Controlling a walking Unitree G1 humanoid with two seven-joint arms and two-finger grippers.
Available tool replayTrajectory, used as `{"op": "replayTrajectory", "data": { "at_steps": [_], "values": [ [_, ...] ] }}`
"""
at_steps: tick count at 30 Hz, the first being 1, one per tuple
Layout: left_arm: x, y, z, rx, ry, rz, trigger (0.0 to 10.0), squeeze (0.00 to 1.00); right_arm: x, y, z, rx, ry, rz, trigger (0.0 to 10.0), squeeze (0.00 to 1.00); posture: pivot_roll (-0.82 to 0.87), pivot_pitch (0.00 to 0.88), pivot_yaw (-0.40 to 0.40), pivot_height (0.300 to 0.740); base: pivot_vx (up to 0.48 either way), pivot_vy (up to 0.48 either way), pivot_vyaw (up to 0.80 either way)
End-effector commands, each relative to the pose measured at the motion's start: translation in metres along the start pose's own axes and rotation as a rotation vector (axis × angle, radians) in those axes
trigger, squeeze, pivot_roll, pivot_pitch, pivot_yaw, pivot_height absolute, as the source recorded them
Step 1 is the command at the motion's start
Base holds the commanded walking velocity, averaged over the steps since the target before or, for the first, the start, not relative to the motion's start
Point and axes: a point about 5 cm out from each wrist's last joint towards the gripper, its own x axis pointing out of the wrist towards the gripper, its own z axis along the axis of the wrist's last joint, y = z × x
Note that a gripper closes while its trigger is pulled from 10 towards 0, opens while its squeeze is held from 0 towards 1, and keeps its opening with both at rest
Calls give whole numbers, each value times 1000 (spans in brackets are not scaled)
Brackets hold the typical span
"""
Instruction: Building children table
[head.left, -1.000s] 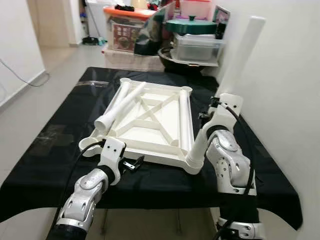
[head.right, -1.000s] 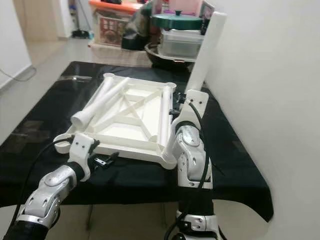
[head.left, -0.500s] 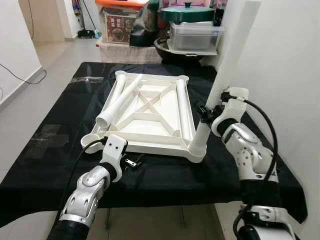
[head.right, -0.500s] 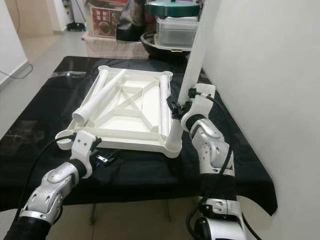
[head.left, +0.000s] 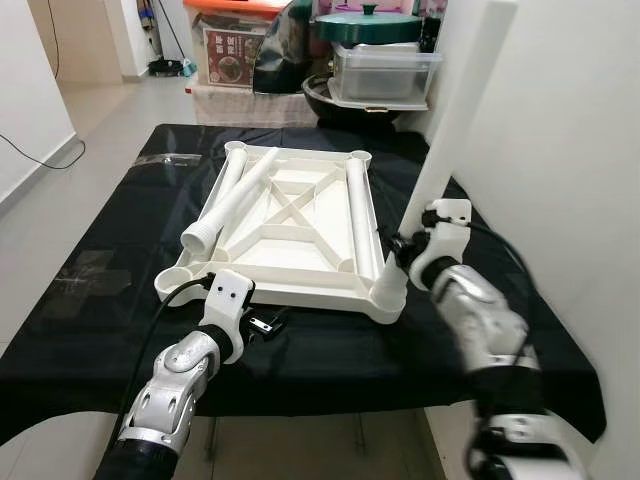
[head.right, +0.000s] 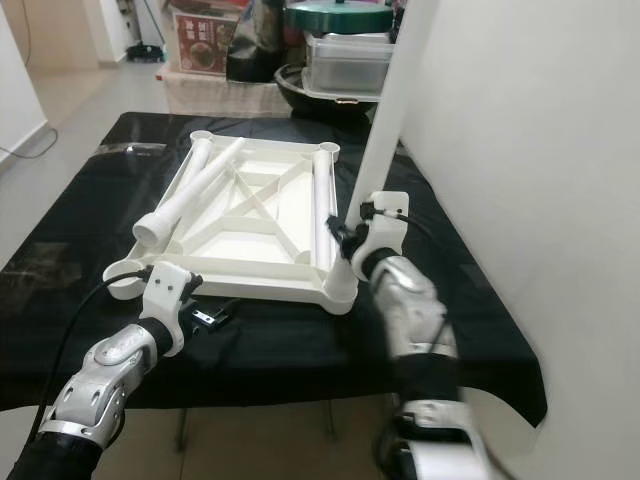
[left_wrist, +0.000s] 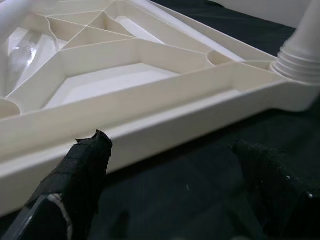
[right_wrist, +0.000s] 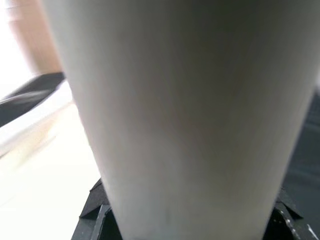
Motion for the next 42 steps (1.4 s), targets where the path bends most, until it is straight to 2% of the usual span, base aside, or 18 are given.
{"op": "replayTrajectory", "data": {
  "at_steps": [1, 7, 8, 9, 11, 12, 17, 18, 19, 20, 24, 25, 26, 27, 30, 35, 39, 42],
  "values": [
    [-2, -1, -2, 7, 2, 1, 10000, 0, -6, -24, -32, 45, 143, -191, 0, 0, 70, 0, -113, 740, 0, 0, 0],
    [-1, -2, -1, 4, 3, 0, 10000, 0, -23, 9, -26, -23, 92, -188, 0, 0, 68, 0, -103, 740, 0, 0, 0],
    [-1, -1, 0, 6, 3, -1, 10000, 0, -24, 23, -26, -36, 103, -102, 7020, 0, 68, 0, -103, 740, 0, 0, 0],
    [-1, 0, 0, 9, 4, -1, 10000, 0, -25, 34, -25, -47, 97, -26, 10000, 0, 65, 0, -101, 740, 0, 0, 0],
    [-1, 1, 0, 10, 6, 0, 10000, 0, -27, 41, -24, -38, 72, 41, 10000, 0, 63, 0, -102, 740, 0, 0, 0],
    [-1, 2, -1, 11, 7, 4, 10000, 0, -27, 42, -20, -39, 42, 75, 10000, 1000, 61, 0, -103, 740, 0, 0, 0],
    [-1, 2, -1, 6, 7, 9, 10000, 0, -22, 36, -8, -29, -9, 136, 10000, 1000, 56, 0, -103, 740, 0, 0, 0],
    [-2, 1, -1, 3, 6, 7, 10000, 0, -21, 35, -2, -15, -21, 191, 10000, 231, 56, 0, -103, 740, 0, 0, 0],
    [-2, 1, -1, 3, 6, 7, 10000, 0, -21, 35, -2, -15, -21, 191, 10000, 231, 56, 0, -103, 740, 0, 0, 0],
    [-2, 1, -2, 2, 6, 6, 10000, 0, -19, 31, 4, 0, -44, 279, 10000, 0, 56, 0, -103, 740, 0, 0, 0],
    [-2, 2, -3, 2, 9, 8, 10000, 0, -19, 21, 7, 4, -54, 403, 10000, 0, 53, 0, -102, 740, 0, 0, 0],
    [0, 2, -2, 3, 7, 6, 10000, 0, -20, 18, 1, -11, -39, 464, 7882, 0, 59, 0, -104, 740, 0, 0, 0],
    [0, 2, -1, 7, 5, 6, 10000, 0, -22, 17, -7, -41, -12, 518, 3961, 0, 61, 0, -105, 740, 0, 0, 0],
    [1, 2, 0, 9, 3, 5, 10000, 0, -23, 18, -12, -62, 7, 553, 3961, 0, 60, 0, -105, 740, 0, 0, 0],
    [1, 3, 0, 12, 3, 10, 10000, 0, -23, 17, -29, -82, 74, 551, 0, 0, 65, 0, -106, 740, 0, 0, 0],
    [-1, 0, -1, 9, 4, 4, 10000, 0, -12, 6, -33, -48, 87, 381, 0, 0, 64, 0, -104, 740, 0, 0, 0],
    [-3, 0, -2, 11, 8, 6, 10000, 0, -5, -30, -33, 0, 98, -147, 0, 0, 71, 0, -108, 740, 0, 0, 0],
    [-4, 1, -2, 12, 9, 9, 10000, 0, -10, -36, -34, 7, 100, -299, 0, 0, 74, 0, -108, 740, 0, 0, 0]
  ]
}}
